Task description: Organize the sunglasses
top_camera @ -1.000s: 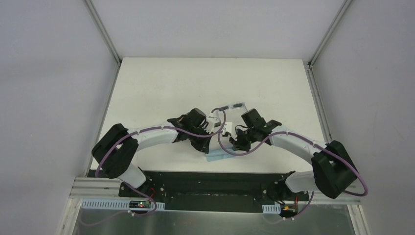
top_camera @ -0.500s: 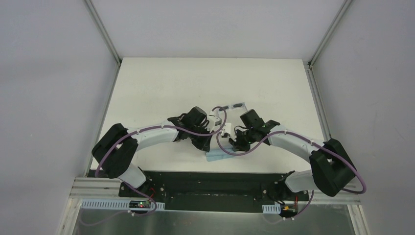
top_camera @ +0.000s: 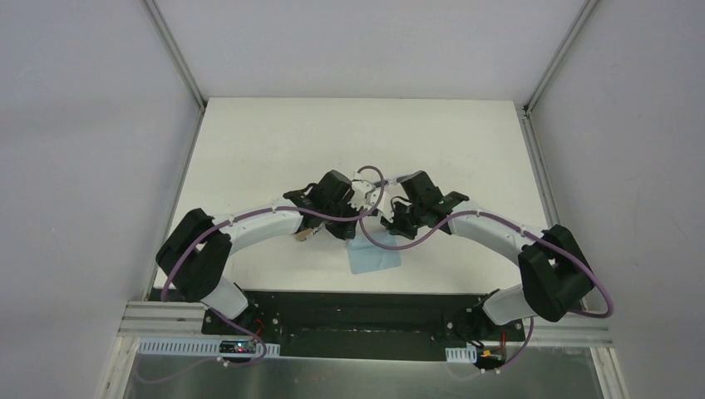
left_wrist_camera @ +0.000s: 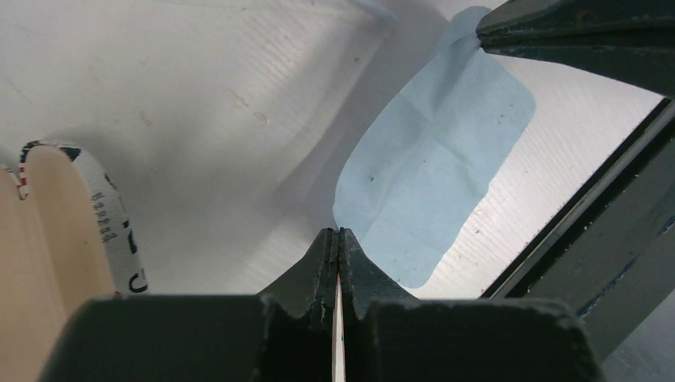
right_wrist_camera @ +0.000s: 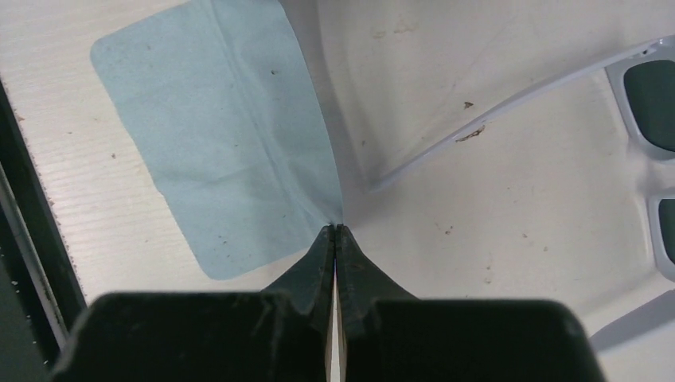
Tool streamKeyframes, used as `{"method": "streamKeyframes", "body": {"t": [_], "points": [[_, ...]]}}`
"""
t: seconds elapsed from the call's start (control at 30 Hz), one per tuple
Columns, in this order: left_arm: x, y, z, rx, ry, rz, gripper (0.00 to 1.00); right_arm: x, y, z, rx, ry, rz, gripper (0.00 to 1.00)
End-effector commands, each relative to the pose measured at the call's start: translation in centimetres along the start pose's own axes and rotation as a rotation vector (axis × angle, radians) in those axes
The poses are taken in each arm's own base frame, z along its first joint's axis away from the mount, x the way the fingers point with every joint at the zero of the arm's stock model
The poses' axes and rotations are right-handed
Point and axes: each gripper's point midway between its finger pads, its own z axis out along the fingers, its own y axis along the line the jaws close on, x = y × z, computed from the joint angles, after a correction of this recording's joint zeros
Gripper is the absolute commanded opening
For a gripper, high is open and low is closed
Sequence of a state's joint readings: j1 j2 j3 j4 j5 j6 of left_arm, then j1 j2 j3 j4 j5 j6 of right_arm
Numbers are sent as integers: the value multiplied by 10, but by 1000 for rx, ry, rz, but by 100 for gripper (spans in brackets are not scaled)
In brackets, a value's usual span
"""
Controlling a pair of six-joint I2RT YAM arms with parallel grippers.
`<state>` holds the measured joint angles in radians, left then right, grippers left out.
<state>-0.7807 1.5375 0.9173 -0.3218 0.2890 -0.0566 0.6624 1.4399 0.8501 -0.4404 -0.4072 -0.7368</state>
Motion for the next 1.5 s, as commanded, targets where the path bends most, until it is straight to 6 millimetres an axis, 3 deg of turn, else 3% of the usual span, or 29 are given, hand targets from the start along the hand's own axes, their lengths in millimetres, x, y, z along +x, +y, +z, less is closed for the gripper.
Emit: {"method": "streamKeyframes", "body": {"t": [0.0, 0.6, 0.93, 1.47], "points": [[-24, 7, -9, -41, -70, 61, 0, -19, -26, -1, 85, -40, -11, 0], [6, -24, -1, 151, 8, -5, 0, 4, 3, 2, 20, -35, -9, 0], [21, -26, 1, 172, 47, -18, 0, 2, 16, -1, -29, -58, -8, 0], [33, -34, 4, 226, 87, -36, 0, 18, 36, 2, -112, -19, 10, 0]]}}
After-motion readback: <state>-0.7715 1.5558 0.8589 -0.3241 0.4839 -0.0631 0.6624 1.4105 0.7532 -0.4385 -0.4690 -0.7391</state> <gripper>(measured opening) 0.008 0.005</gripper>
